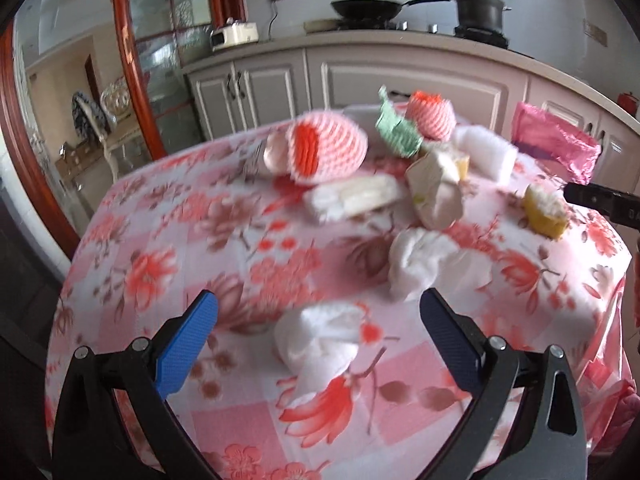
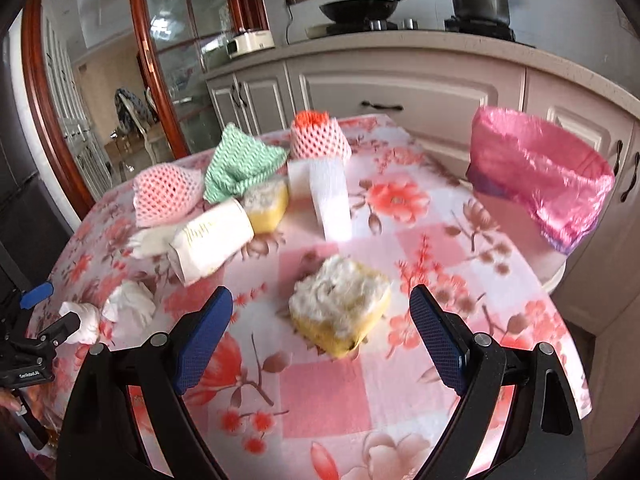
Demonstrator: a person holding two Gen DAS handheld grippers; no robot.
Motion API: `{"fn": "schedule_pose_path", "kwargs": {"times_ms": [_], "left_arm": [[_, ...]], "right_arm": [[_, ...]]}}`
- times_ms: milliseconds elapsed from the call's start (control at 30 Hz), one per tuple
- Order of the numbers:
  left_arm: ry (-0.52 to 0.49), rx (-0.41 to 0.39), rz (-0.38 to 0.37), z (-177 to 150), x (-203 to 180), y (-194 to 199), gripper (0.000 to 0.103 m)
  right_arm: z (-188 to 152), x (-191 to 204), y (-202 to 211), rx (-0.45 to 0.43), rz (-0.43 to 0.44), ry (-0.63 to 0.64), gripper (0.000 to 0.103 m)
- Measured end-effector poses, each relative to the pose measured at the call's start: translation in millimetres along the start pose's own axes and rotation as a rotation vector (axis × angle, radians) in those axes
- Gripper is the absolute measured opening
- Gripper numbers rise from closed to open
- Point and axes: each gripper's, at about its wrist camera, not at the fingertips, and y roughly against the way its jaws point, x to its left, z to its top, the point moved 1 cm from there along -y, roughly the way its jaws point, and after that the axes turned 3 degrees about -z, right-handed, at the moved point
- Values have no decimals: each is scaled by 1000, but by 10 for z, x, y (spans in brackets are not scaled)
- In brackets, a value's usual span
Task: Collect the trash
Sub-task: 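Move both tools back over the table toward the tissue and sponge, then grasp the white tissue ball with the left tool while the right tool grasps the yellow sponge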
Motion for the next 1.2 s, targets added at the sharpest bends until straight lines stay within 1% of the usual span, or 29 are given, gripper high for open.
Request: {"fn": "schedule_pose_path", "kwargs": {"times_ms": [100,167,233,300,367,400,500,533,567,600,667,767,833,967,1000,1033,1200], "left_arm": [[41,20,-21,-36,55,-84,95],[49,37,-30,-60,72,-143,86],[53,57,-31,-89,80,-213,80],[60,63,-29,-105,87,-254,77],[69,69,-40,-111,91,-293,69],[69,71,-44,-117,87,-306,67],[56,84,-53,-133,59,-365,58],[54,90,-57,-139,54,-380,50],[54,96,-62,-142,50,-398,46],[56,99,-68,-148,51,-408,45],[59,96,-77,-151,61,-417,40],[61,84,-84,-141,67,-406,37],[60,74,-83,-137,79,-390,35],[66,58,-79,-117,103,-378,35],[69,55,-77,-117,106,-373,35],[73,51,-75,-115,111,-370,35],[83,33,-66,-106,127,-340,33]], "right_arm": [[-24,2,-60,17,-6,-4,85],[-34,-2,-94,25,-16,-3,85],[-37,-8,-124,33,-24,-7,85],[-38,-21,-154,40,-28,-15,85],[-40,-37,-200,52,-38,-19,85],[-44,-45,-228,59,-46,-23,85],[-49,-78,-310,83,-60,-42,85],[-47,-85,-336,90,-61,-48,85],[-44,-88,-357,94,-63,-50,85],[-38,-86,-387,99,-68,-49,85],[-21,-77,-446,110,-81,-49,85],[-4,-50,-513,121,-84,-47,84],[1,-13,-533,121,-89,-37,79],[-18,29,-566,125,-103,-20,72],[-26,25,-580,128,-107,-20,69],[-33,12,-590,132,-106,-26,65],[-43,-20,-563,115,-90,-29,57]]}}
